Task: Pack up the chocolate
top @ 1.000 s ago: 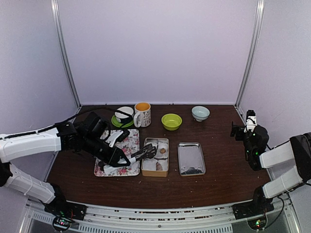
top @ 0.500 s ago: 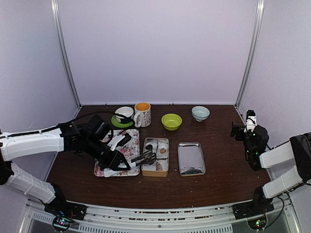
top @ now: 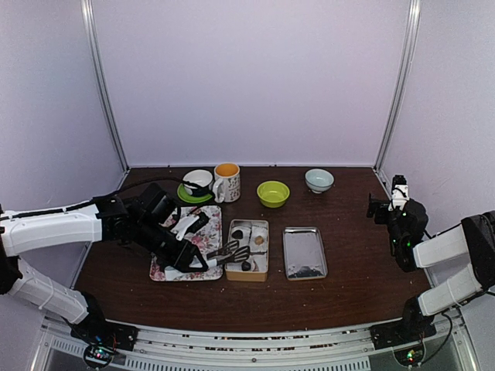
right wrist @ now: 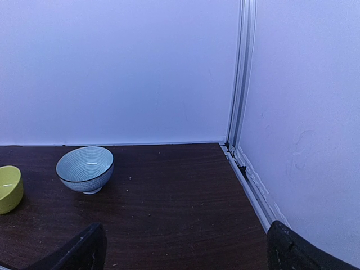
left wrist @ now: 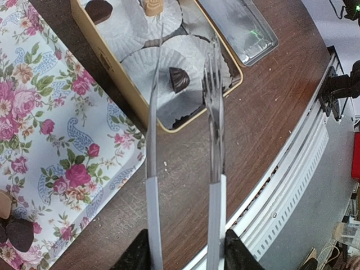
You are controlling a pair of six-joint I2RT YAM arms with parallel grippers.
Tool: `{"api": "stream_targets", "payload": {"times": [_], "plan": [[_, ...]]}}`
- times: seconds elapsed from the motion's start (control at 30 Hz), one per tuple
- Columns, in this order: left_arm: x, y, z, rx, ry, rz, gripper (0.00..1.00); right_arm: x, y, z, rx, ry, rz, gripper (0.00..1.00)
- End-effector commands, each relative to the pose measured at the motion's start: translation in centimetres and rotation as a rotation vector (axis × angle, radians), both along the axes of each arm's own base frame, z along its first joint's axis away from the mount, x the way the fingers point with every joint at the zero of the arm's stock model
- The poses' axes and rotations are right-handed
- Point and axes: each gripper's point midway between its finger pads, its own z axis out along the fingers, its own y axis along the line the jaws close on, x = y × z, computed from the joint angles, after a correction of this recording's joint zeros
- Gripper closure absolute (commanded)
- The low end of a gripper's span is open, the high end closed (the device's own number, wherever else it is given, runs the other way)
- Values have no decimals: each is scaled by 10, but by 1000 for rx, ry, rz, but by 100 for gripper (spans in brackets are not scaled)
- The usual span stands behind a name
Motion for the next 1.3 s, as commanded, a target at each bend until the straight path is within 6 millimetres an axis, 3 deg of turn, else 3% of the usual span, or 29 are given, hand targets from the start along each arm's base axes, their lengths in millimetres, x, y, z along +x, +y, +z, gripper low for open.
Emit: {"api": "stream_targets", "payload": {"times": [0.0,0.3,0.43,0.6,0.9,1.27], "plan": [[7,-4,16,-24,-58,-1,59,0,-5,3,10,-13,-25,0],[23,19,53,-37,-209,125,61,0,-5,2,10,-12,-26,0],[34,41,62,-21,-240,221,61,0,-6,3,10,-14,-26,0],[45,70,56,23,-229,319,61,0,-5,2,10,-12,-25,0],[54,99,36,86,-192,439,62,0,-5,2,10,-11,-25,0],[57,108,21,134,-166,465,62,0,-5,2,9,-12,-25,0]]}}
